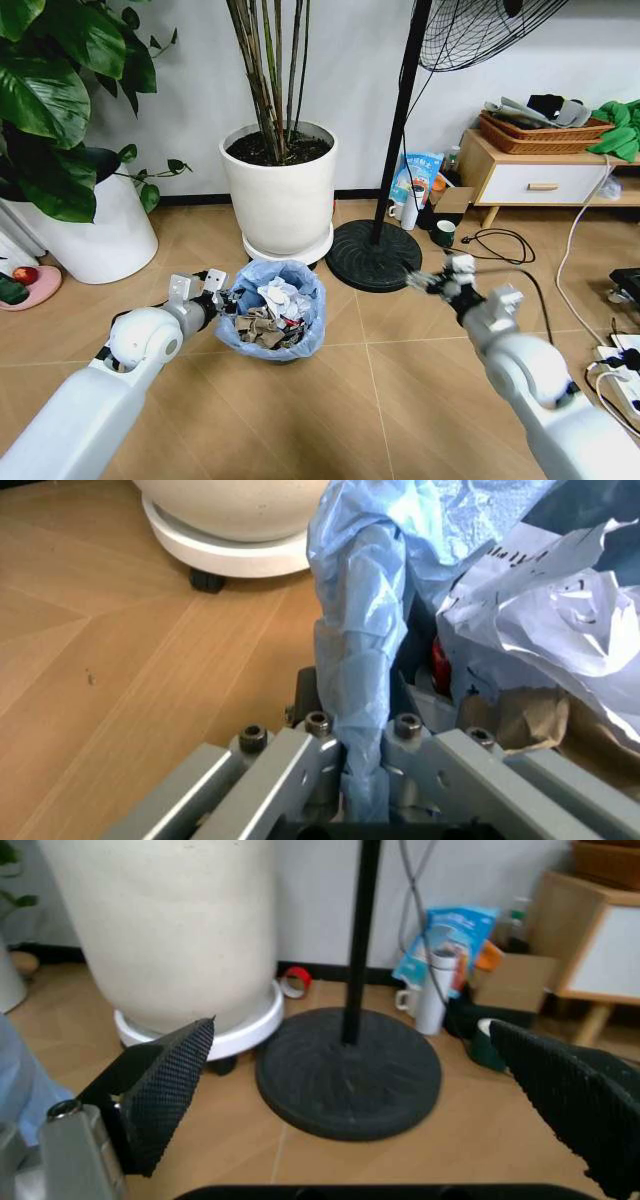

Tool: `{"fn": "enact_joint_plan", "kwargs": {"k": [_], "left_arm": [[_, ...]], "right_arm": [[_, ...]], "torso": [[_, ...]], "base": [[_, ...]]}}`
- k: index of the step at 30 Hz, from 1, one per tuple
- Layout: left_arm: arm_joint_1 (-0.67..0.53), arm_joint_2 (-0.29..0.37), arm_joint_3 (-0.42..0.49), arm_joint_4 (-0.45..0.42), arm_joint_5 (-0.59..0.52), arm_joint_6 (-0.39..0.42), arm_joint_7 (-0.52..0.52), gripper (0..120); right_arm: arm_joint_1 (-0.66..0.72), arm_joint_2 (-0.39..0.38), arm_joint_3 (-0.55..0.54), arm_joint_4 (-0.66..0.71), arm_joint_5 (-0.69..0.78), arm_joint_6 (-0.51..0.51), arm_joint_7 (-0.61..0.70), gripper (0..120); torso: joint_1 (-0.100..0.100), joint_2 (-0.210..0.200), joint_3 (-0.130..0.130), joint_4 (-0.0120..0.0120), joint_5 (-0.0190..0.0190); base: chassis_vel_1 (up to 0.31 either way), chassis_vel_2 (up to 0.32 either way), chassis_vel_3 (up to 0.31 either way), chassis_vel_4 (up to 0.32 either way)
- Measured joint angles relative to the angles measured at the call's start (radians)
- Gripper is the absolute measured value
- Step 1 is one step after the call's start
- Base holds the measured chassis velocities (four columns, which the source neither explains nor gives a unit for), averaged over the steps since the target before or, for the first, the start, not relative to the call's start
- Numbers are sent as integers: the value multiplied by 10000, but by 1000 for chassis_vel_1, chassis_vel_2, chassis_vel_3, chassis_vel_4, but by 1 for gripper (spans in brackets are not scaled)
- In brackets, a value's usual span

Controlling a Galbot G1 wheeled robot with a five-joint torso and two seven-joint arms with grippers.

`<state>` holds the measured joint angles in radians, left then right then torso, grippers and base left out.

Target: Pick up the trash bin and place the garbage on the floor into it.

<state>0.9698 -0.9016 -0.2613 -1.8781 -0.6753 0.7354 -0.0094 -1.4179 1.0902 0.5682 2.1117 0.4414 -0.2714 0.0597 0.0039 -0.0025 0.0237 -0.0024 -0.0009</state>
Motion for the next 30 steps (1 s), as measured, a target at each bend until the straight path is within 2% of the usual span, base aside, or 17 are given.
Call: {"fn": "enact_joint_plan", "kwargs": {"k": [5, 11, 30], "left_arm": [[62, -81, 19, -84, 43, 0, -18, 0], [151, -81, 19, -205, 52, 0, -76, 0], [286, -2, -74, -354, 35, 0, -149, 0]], "right_arm": [[-1210, 1223, 611, 324, -958, 563, -211, 100], [-1630, 1815, 603, 406, -1722, 836, -256, 100], [-1584, 1925, 189, 461, -2088, 847, -232, 100]], "torso": [[0, 0, 0, 0, 0], [0, 0, 1, 2, -1], [1, 0, 2, 1, 2]], "base": [[0, 0, 0, 0], [0, 0, 0, 0], [36, 34, -37, -36]]}}
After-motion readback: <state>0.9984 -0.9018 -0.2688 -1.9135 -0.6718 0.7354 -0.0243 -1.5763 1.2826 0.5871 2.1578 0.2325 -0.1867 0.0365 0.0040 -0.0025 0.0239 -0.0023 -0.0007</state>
